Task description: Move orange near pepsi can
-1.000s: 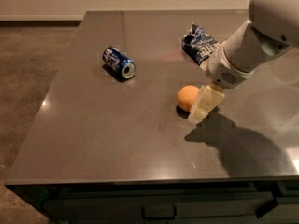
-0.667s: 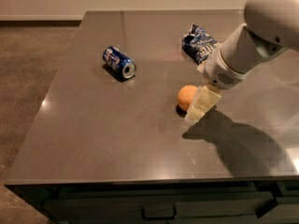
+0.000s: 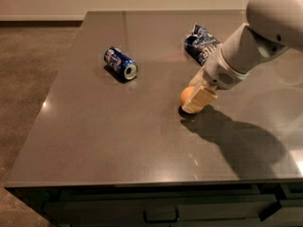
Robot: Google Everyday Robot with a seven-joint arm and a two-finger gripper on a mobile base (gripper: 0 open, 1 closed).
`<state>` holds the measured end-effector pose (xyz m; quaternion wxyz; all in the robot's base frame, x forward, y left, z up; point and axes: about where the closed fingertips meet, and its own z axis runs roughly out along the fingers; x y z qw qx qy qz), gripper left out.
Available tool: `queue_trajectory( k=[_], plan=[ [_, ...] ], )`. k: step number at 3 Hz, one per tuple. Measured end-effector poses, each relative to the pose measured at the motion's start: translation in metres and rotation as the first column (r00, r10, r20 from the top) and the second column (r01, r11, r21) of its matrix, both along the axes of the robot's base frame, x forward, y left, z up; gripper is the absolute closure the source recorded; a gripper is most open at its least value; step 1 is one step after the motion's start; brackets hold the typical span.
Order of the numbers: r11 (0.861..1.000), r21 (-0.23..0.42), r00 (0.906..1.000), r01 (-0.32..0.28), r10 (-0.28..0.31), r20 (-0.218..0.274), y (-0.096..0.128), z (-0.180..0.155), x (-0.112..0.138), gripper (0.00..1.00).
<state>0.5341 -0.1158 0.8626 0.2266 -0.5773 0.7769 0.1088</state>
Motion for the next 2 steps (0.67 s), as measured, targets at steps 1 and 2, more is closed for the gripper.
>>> queue_trajectory(
  k=[1,2],
  plan=[
    [1.000,0.011,1.0000,0.001,-0.001,-0.006,0.005,0.002,0.003,0.63],
    [0.999,0.029,0.9999,0.017,-0.017,0.001,0.011,0.012,0.014,0.85]
  ],
)
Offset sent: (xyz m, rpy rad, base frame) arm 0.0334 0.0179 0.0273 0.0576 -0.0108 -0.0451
